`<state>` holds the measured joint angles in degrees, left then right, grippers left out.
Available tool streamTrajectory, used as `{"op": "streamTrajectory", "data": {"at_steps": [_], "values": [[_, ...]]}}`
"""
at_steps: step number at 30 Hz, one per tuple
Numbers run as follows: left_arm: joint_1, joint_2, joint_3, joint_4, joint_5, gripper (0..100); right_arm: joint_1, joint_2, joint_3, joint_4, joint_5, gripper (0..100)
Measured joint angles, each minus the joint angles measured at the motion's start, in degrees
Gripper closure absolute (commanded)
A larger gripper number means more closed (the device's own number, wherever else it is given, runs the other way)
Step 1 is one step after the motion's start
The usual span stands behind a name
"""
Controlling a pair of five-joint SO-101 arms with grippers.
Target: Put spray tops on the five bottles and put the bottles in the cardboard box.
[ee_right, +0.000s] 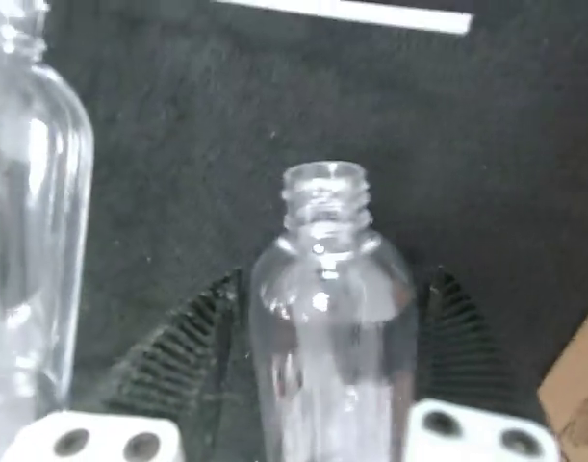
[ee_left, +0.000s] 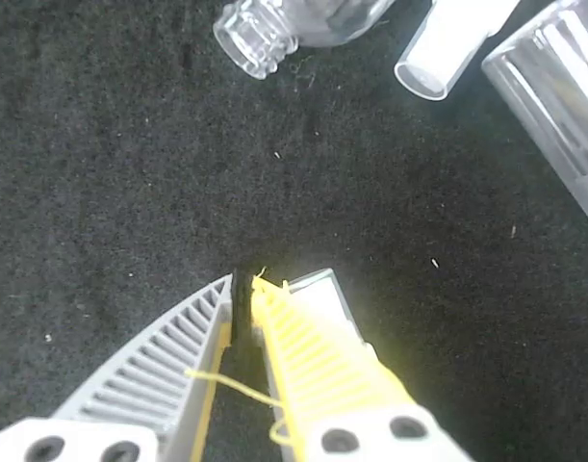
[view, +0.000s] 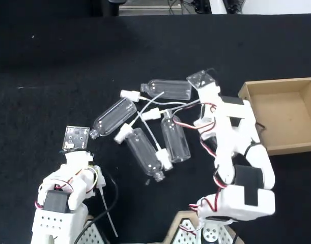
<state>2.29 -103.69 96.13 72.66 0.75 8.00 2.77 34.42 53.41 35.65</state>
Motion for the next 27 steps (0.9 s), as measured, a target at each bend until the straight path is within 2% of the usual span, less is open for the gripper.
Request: {"op": "streamTrajectory", "data": {"at_steps": [1, 2, 4, 7, 11, 15, 19, 23, 25, 27], "values": [[0.0, 0.0, 0.0, 0.0, 0.0, 97, 0.0, 0.44, 0.0, -0.09, 0.79, 99.5], [0.0, 0.0, 0.0, 0.0, 0.0, 97, 0.0, 0.53, 0.0, -0.09, 1.32, 95.7], [0.0, 0.0, 0.0, 0.0, 0.0, 97, 0.0, 0.53, 0.0, -0.26, 1.76, 99.3], [0.0, 0.0, 0.0, 0.0, 0.0, 97, 0.0, -2.11, 0.09, 1.58, 2.02, 98.9], [0.0, 0.0, 0.0, 0.0, 0.0, 97, 0.0, -13.19, 0.09, 8.26, 2.02, 98.8], [0.0, 0.0, 0.0, 0.0, 0.0, 97, -1.41, -28.04, 0.09, 13.19, -2.46, 98.8], [0.0, 0.0, 0.0, 0.0, 0.0, 97, -6.95, -42.64, -0.44, 14.86, -9.23, 98.8], [0.0, 0.0, 0.0, 0.0, -0.18, 97, -16.26, -52.48, -0.53, 15.38, -13.98, 98.8], [-0.62, 0.0, 0.0, -0.26, -2.55, 97, -19.96, -54.51, -0.53, 15.38, -15.3, 98.8], [-3.78, 0.0, -0.26, -1.76, -8.35, 97, -21.8, -55.21, -0.53, 15.38, -16.7, 98.8]]}}
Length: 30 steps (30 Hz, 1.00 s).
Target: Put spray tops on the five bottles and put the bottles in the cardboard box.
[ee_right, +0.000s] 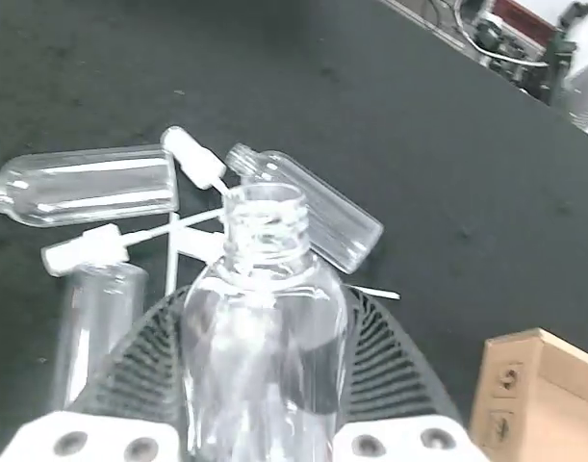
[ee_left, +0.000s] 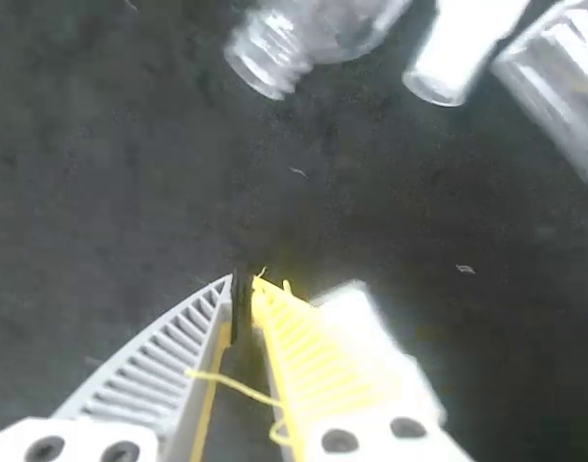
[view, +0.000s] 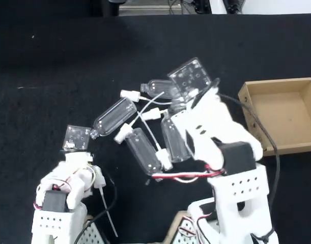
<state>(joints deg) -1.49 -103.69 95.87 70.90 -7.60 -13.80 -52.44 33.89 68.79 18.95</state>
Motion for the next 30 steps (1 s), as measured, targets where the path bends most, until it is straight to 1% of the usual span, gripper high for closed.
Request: {"op": "streamTrajectory", "data": {"at_steps": [3, 4, 5, 8, 9, 11, 14, 19, 22, 25, 27, 28, 30], "values": [[-8.18, 0.0, -3.69, -2.81, -12.22, 97, -2.2, -0.09, 0.0, 0.0, -1.49, 98.8], [-11.16, 0.0, -5.45, -4.04, -14.86, 95, -2.73, -0.09, 0.0, 0.0, -1.58, 98.8], [-13.98, 0.0, -7.21, -5.27, -15.47, 93, -3.16, -0.09, 0.0, 0.0, -1.58, 98.8], [-21.27, -0.26, -13.1, -6.68, -14.24, 79, -4.84, -0.09, 0.0, 0.0, -1.76, 98.8], [-22.15, 0.53, -14.68, -6.68, -13.45, 76, -5.36, -0.09, 0.0, 0.0, -1.76, 98.8], [-22.07, 3.78, -17.32, -6.68, -11.52, 75, -5.8, -0.09, 0.0, 0.0, -1.76, 98.8], [-19.43, 11.34, -20.84, -4.92, -9.76, 76, -5.98, -0.09, 0.0, 0.0, -1.76, 98.8], [-11.25, 30.95, -28.75, 0.09, -7.56, 76, -6.07, -0.09, 0.35, -0.62, -1.76, 98.8], [-5.89, 43.78, -31.91, 1.85, -0.97, 76, -6.07, -0.09, 1.23, -1.67, -1.76, 98.8], [-2.11, 55.03, -34.37, 2.11, 9.76, 76, -6.07, -0.09, 1.32, -1.85, -1.76, 98.8], [0.62, 61.45, -35.52, 2.11, 15.3, 76, -6.07, -0.09, 1.32, -1.93, -1.76, 98.8], [1.76, 64.26, -35.87, 2.11, 16.79, 76, -6.07, -0.09, 1.32, -1.93, -1.76, 98.8], [4.22, 68.92, -36.66, 2.02, 17.49, 77, -6.07, -0.09, 1.32, -2.02, -1.76, 98.8]]}}
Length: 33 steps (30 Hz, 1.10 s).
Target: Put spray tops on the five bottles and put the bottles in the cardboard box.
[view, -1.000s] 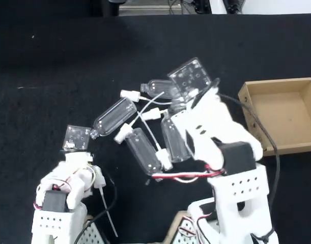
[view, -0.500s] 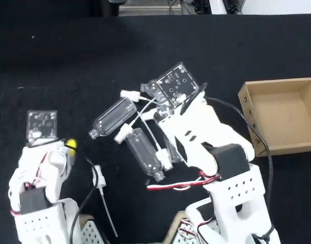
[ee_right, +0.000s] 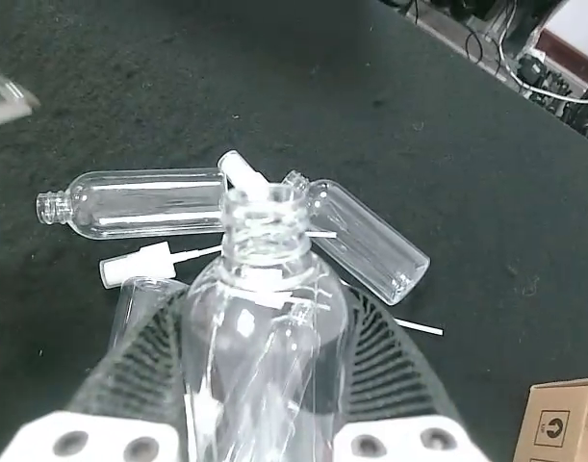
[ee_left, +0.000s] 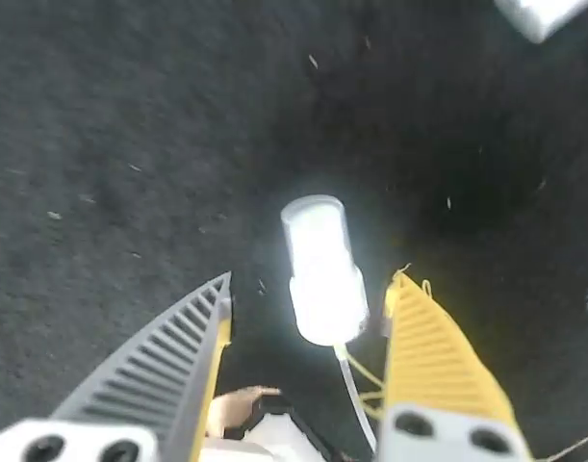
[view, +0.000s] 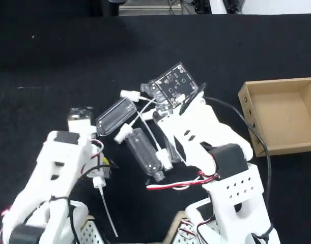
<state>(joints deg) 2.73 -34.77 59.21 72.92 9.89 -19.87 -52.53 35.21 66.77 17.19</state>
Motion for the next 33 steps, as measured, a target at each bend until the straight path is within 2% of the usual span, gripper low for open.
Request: {"op": "streamTrajectory", "data": {"at_steps": [8, 10, 14, 21, 23, 29, 33], "values": [[1.67, 9.67, -0.18, -3.34, 1.05, 77, 0.0, 0.0, 0.0, 0.0, 0.0, 98.8], [1.67, 10.55, -0.18, -4.13, 1.14, 81, 0.0, 0.0, 0.0, 0.0, 0.0, 98.8], [2.55, 11.16, 1.14, -8.53, 1.14, 98, 0.0, 0.0, 0.0, 0.0, 0.0, 98.8], [4.57, 11.08, 1.23, -10.9, 1.32, 97, 0.0, 0.0, 0.0, 0.0, 0.0, 98.8], [2.64, 11.25, -0.35, -10.64, 1.23, 97, 0.0, 0.0, 0.0, 0.0, 0.0, 98.8], [-10.9, 8.18, -14.51, -3.16, -1.76, 97, -2.02, 0.0, 0.0, -3.16, 0.0, 98.8], [-18.46, 3.69, -22.68, -2.81, -1.93, 97, -6.68, 0.0, 0.26, -6.68, -4.13, 98.8]]}}
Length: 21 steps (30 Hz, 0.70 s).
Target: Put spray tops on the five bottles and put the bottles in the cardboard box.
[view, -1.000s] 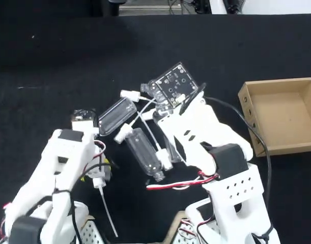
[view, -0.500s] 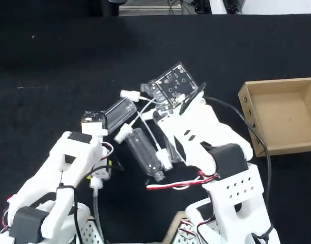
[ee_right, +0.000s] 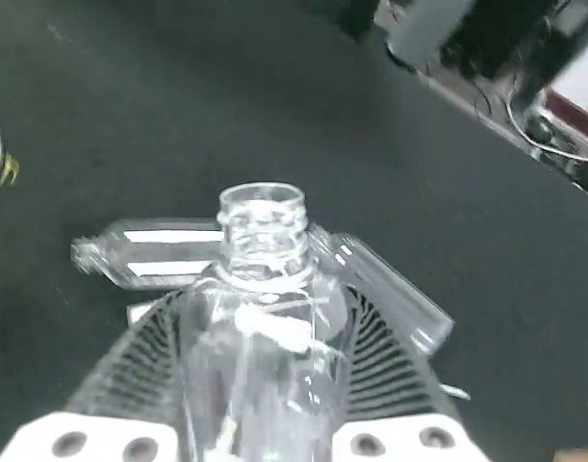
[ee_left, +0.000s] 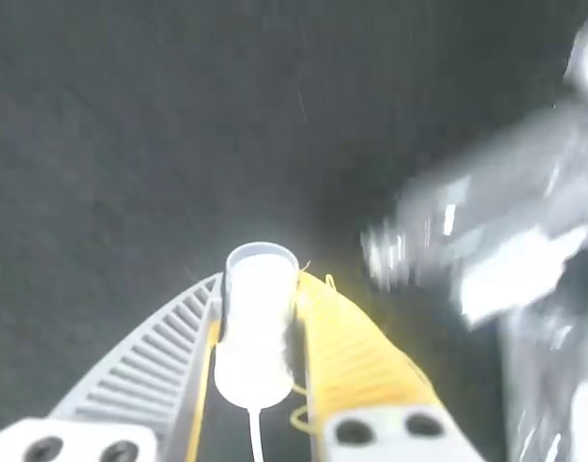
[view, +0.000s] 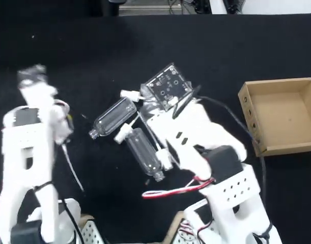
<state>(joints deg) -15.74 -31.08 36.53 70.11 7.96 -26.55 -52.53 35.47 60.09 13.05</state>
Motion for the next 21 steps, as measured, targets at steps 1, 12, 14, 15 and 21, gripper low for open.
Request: {"op": "streamTrajectory", "data": {"at_steps": [1, 12, 14, 15, 21], "values": [[-1.93, -1.14, -1.85, -0.97, 0.0, 97, -1.67, 0.0, 0.7, -1.58, -1.76, 98.8], [-13.71, -6.95, -23.12, -8.62, 7.91, 97, -15.74, 0.0, 23.91, -38.51, -6.86, 98.8], [-13.71, -7.3, -27.08, -8.62, 8.18, 97, -17.05, 0.0, 27.69, -46.07, -6.86, 98.8], [-13.71, -7.56, -28.84, -8.88, 8.35, 97, -17.67, 0.0, 28.84, -49.32, -6.86, 98.8], [-8.79, -8.09, -37.98, -9.05, 11.96, 97, -18.37, 1.58, 29.71, -56.88, -6.86, 98.8]]}}
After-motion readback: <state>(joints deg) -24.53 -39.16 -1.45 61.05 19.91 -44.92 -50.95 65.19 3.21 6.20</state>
